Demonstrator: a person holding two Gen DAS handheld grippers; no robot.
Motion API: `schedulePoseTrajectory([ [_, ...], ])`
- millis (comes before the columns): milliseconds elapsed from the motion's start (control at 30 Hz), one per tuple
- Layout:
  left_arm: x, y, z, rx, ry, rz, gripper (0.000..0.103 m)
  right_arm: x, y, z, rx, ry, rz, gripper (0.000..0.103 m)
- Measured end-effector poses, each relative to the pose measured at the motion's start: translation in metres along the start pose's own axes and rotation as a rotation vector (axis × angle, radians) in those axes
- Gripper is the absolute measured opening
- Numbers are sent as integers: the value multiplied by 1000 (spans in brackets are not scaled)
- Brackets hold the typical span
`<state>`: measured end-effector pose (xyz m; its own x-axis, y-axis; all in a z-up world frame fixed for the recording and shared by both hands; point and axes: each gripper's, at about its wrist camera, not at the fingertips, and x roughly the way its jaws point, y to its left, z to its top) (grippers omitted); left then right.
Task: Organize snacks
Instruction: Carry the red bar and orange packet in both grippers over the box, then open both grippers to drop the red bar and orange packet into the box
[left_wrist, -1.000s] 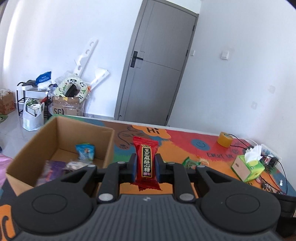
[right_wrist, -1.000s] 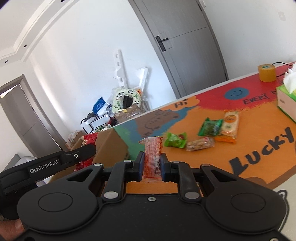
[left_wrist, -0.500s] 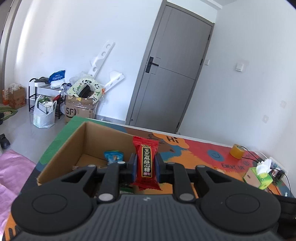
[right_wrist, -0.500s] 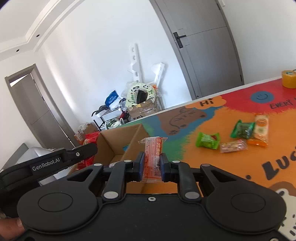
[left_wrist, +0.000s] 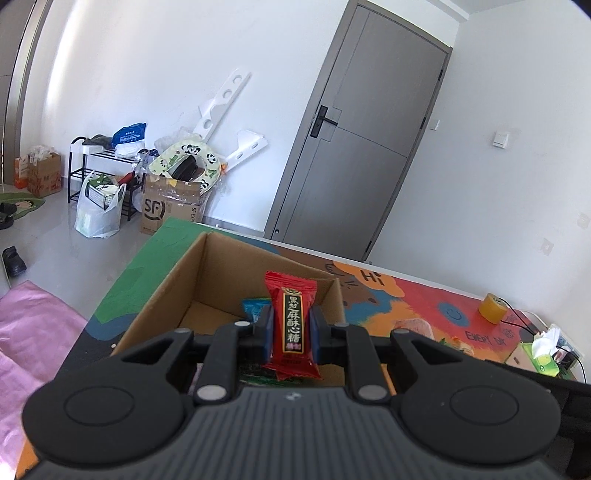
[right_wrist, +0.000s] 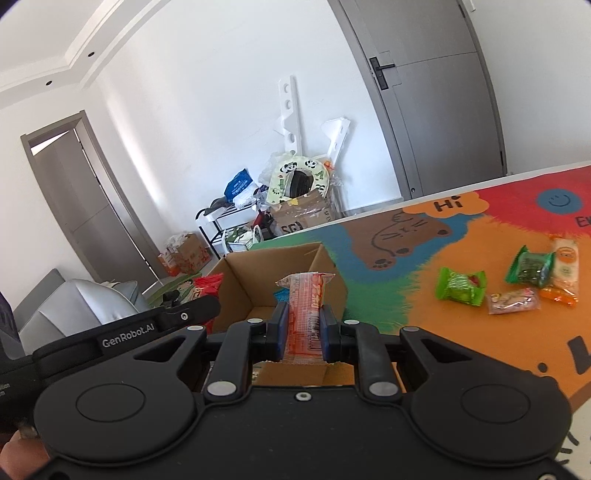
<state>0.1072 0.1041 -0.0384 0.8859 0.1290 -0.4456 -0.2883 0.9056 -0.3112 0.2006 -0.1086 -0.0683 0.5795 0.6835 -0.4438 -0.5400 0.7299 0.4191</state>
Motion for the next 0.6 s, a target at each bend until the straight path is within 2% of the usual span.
schedulePoseTrajectory([
  [267, 13, 19, 4, -22, 25, 30, 19, 21, 7, 2, -5, 24, 22, 19],
  [367, 14, 25, 7, -26, 19, 63, 24, 30, 14, 4, -8, 34, 36, 19],
  [533, 8, 42, 12, -81, 17, 53, 28, 47, 30, 15, -27, 28, 51, 19],
  [600, 7, 46, 14, -71, 11, 76, 32, 54, 35, 21, -32, 31, 39, 20],
])
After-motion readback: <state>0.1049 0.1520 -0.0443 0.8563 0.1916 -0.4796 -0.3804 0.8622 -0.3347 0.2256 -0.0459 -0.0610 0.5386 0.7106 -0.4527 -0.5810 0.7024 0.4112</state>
